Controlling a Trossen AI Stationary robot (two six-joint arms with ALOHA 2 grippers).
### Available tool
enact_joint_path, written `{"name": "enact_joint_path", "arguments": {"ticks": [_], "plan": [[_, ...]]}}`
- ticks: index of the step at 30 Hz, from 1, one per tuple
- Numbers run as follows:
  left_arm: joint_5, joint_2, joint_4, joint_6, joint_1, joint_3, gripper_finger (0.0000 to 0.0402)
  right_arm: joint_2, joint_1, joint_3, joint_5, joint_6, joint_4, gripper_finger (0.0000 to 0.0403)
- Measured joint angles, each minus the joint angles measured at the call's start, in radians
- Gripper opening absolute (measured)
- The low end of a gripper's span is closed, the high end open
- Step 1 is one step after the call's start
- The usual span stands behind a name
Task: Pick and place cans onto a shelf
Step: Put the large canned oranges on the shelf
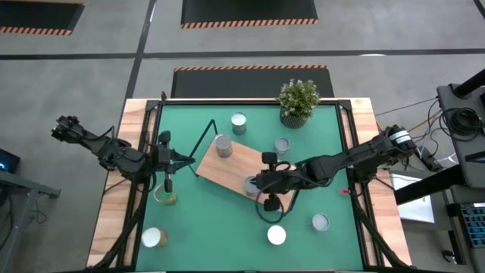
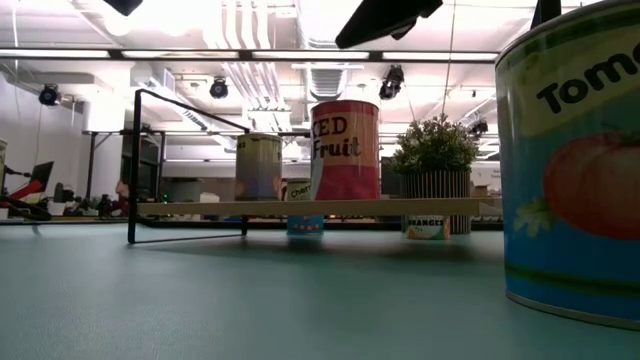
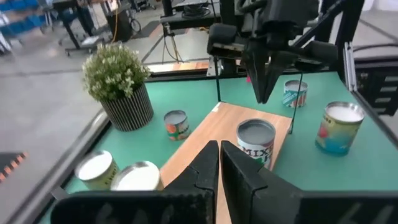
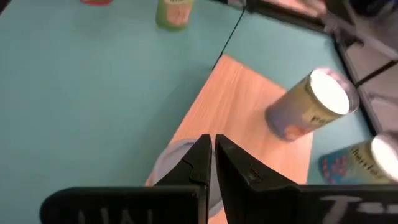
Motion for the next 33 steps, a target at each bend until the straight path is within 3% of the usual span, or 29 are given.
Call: {"name": "enact_joint_path", "arguments": {"ticks": [4, 9, 16, 19, 29, 33], "plan": [[0.003, 0.022, -0.024, -0.116, 0.000, 0.000, 0.0000, -0.064, -0.002, -0.079, 0.001, -0.083, 0.122, 0.0012], [0.046, 0.051, -0.107, -0.379, 0.000, 0.000, 0.0000, -0.169, -0.002, -0.187, 0.000, -0.169, 0.267, 0.0012], [0.380, 0.106, -0.470, -0.912, 0.000, 0.104, 0.0000, -0.285, -0.002, -0.324, 0.000, -0.253, 0.466, 0.0012], [0.455, 0.156, -0.610, -1.088, 0.000, 0.154, 0.0000, -0.304, -0.002, -0.357, -0.001, -0.276, 0.503, 0.0012], [0.698, 0.338, -0.710, -1.369, -0.018, 0.166, 0.0000, -0.311, 0.003, -0.361, -0.008, -0.320, 0.521, 0.0012], [0.720, 0.393, -0.838, -1.442, -0.033, 0.235, 0.0000, -0.311, 0.003, -0.364, -0.009, -0.331, 0.519, 0.0012]]}}
